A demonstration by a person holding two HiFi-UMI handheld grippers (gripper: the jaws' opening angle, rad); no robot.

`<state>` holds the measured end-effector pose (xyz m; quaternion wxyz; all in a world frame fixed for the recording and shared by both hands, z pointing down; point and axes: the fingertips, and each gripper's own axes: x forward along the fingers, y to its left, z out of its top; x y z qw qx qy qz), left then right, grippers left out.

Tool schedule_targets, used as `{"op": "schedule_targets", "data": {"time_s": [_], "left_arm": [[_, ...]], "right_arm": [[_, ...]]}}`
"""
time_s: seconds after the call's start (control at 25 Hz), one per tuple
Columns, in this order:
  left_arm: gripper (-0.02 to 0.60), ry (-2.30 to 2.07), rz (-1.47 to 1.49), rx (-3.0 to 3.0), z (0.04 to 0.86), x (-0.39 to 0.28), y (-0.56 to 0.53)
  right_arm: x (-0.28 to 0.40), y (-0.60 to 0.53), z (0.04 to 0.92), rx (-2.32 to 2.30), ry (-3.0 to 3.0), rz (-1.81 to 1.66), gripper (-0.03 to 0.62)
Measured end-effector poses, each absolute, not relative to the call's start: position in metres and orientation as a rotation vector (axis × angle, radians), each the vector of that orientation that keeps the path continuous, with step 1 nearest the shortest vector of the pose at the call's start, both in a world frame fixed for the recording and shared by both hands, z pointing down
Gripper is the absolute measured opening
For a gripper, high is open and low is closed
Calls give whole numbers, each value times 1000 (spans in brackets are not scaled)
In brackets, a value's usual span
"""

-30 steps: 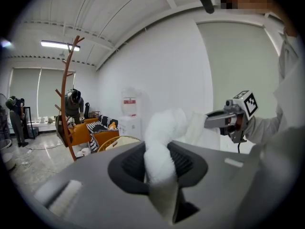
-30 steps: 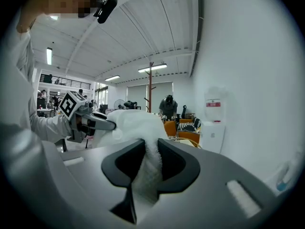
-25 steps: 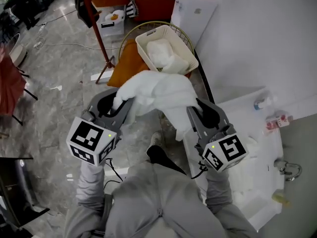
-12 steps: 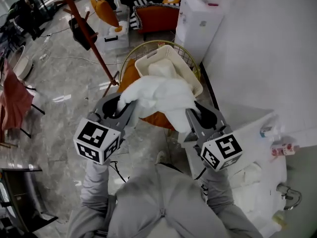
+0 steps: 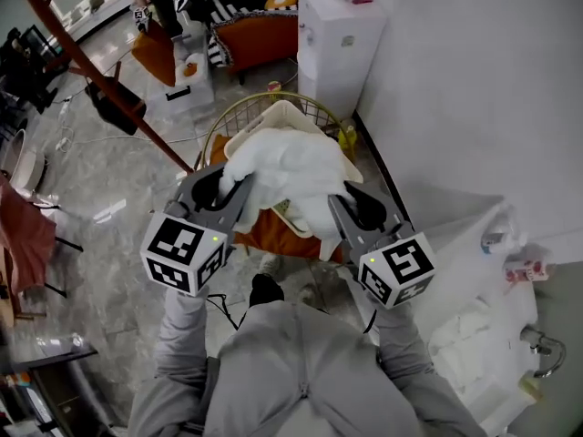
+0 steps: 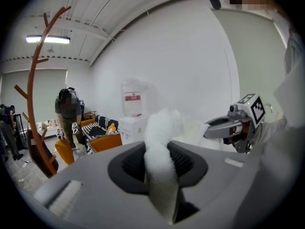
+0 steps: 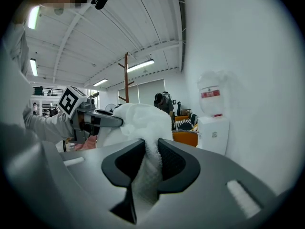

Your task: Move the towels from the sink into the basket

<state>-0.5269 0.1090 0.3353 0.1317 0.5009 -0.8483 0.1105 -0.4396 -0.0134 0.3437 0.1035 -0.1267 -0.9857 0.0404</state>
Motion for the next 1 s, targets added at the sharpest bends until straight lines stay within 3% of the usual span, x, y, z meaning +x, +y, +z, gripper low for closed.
{"op": "schedule_targets", "data": {"time_s": [0.52,1.0], "left_arm": [[153,-2207,337,1645,422,-646,34],[155,-1924,500,1670,544,-692,-11]], "right_arm": [[-518,-49,419,-24,-2740,161,75],[-551,-64,534,93,-2457,182,77]]}}
